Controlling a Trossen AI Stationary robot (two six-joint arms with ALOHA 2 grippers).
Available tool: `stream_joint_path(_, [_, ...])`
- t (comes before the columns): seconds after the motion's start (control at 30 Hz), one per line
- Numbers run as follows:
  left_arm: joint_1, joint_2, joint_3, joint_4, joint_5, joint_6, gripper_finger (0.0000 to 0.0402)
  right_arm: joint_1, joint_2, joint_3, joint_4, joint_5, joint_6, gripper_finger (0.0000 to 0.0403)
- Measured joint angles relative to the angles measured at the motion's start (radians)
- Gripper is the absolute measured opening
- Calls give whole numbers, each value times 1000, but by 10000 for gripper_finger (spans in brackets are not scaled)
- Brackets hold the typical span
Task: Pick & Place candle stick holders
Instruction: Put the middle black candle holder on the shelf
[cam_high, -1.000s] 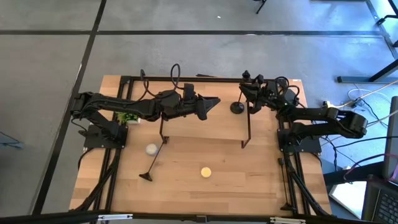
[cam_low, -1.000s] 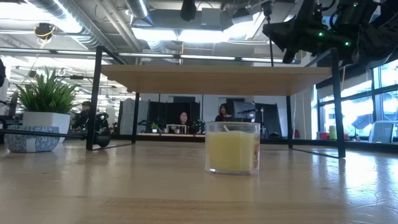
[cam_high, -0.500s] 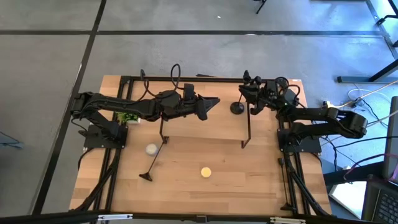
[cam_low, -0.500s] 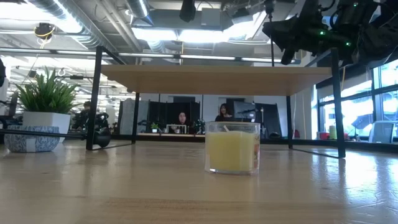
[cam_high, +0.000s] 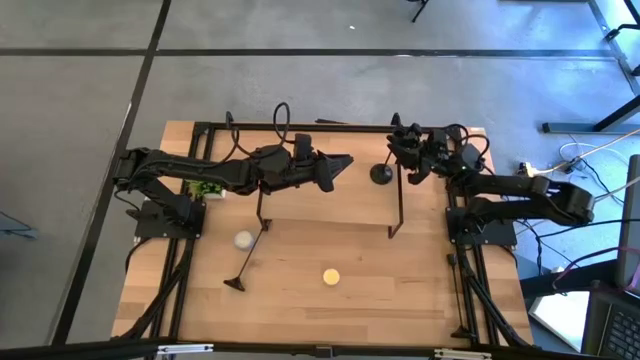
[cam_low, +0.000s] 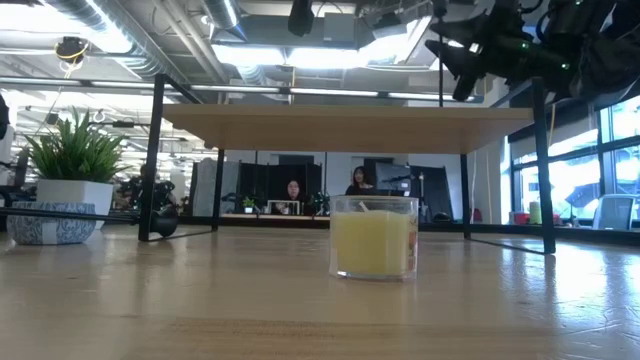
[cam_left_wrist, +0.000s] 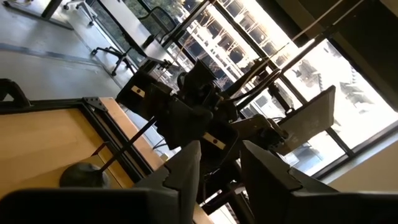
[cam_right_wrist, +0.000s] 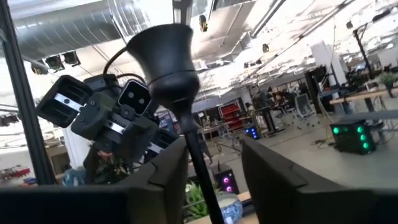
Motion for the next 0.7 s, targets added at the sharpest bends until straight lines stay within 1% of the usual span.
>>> stream_joint_path(0.13, [0,0,0,0,0,-6,116,0,-44,0,-91,-1,21,187])
stream_joint_path(0.23, [0,0,0,0,0,-6,116,0,-80,0,-158,-24,21,198])
stream_joint_path(0.53, [0,0,0,0,-3,1,116,1,-191,0,-232,-106,78,201])
stream_joint_path(0.7, [0,0,0,0,-3,15,116,1,-284,0,-385,-111,69,201])
